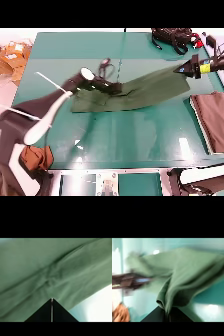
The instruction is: Fold the shirts.
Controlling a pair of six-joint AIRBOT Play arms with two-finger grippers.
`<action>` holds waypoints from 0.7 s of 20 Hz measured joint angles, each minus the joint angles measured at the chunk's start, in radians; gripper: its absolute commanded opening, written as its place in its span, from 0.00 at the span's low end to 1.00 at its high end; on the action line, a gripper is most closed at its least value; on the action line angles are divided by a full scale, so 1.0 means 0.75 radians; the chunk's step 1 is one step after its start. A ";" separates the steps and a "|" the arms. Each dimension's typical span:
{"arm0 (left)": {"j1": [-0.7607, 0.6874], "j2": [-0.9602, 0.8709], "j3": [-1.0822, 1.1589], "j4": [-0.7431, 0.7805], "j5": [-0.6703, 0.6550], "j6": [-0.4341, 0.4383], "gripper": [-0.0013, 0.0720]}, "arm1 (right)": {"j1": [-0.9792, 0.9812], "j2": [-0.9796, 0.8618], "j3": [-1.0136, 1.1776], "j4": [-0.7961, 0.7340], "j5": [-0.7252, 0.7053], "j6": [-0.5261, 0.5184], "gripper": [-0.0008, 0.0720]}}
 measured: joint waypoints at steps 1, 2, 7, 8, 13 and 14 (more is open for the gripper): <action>-0.043 -0.043 0.036 -0.015 0.020 -0.003 0.06 | 0.015 0.062 0.004 0.047 0.014 0.019 0.03; -0.076 -0.081 0.073 -0.027 0.035 -0.008 0.06 | 0.034 0.110 0.006 0.083 0.031 0.037 0.03; -0.173 -0.221 0.222 -0.058 0.039 -0.053 0.06 | 0.128 0.233 0.008 0.141 0.070 0.082 0.03; -0.178 -0.233 0.234 -0.061 0.023 -0.057 0.06 | 0.136 0.239 0.008 0.130 0.069 0.085 0.03; -0.087 -0.249 0.320 -0.064 -0.230 -0.070 0.05 | 0.188 0.235 0.005 0.030 0.025 0.095 0.03; -0.051 -0.250 0.357 -0.053 -0.314 -0.077 0.05 | 0.206 0.234 0.003 0.021 0.012 0.096 0.03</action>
